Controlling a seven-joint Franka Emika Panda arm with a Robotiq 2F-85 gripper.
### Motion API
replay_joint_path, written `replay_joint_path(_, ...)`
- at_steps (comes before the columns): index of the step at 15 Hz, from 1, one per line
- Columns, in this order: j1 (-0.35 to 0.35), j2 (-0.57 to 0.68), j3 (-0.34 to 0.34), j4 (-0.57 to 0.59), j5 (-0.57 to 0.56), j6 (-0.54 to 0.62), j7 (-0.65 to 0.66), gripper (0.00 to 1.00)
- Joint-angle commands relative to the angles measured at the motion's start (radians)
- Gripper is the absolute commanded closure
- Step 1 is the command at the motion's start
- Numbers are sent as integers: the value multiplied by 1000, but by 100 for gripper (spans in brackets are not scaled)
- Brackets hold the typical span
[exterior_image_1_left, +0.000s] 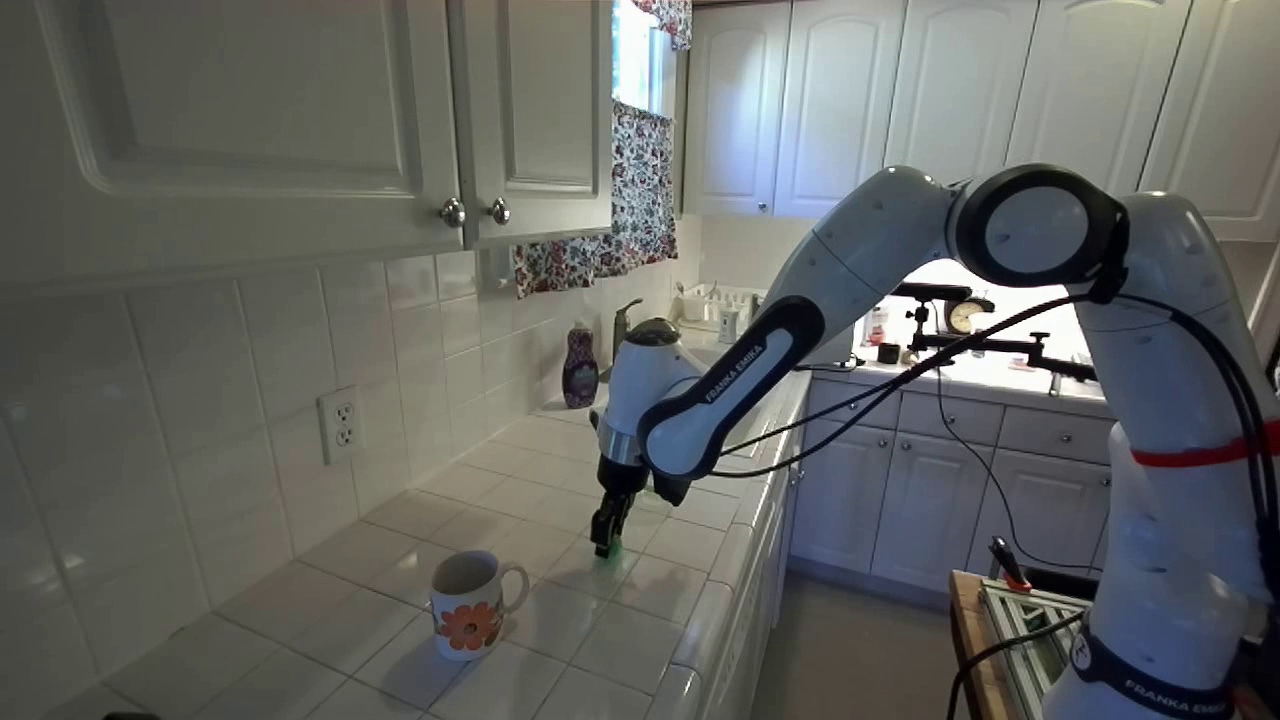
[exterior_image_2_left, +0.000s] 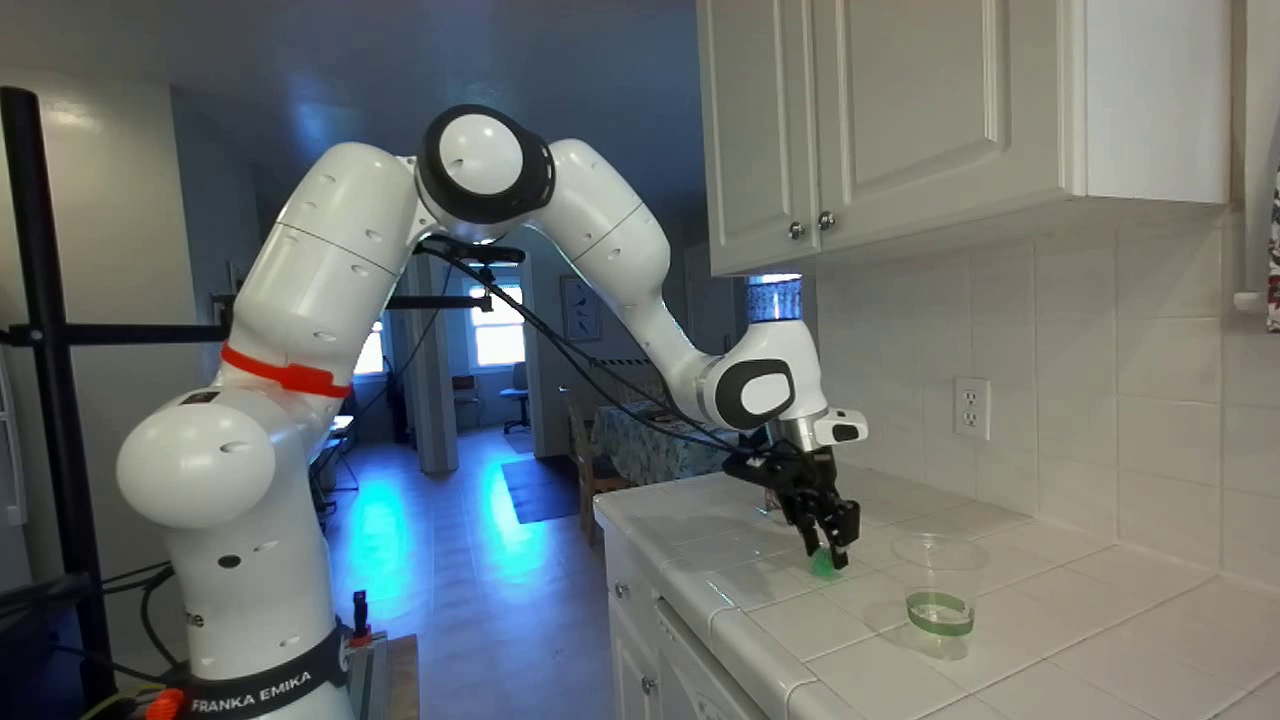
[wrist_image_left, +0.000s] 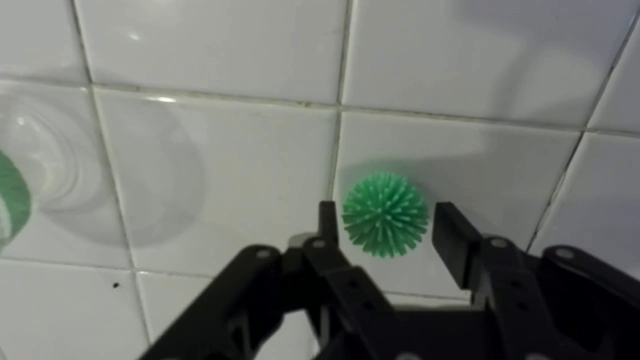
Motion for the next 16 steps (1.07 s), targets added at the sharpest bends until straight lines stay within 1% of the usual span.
replay_joint_path(1, -15, 34, 19, 41, 27, -2, -22, 78)
replay_joint_path(3, -15, 29, 19, 41, 27, -10, -20, 90)
replay_joint_path(4, -13, 19, 15, 34, 27, -14, -14, 92)
replay_joint_path(5, -12, 10, 12, 27, 24, -14, -11, 96)
replay_joint_path(6, -7, -6, 3, 14, 19, -22, 2, 94)
replay_joint_path(10, -14, -86, -13, -49, 15, -40, 5, 94)
replay_joint_path(13, -24, -165, -34, -105, 11, -46, 6, 94)
replay_joint_path(16, -31, -269, -67, -179, -6, -51, 17, 94)
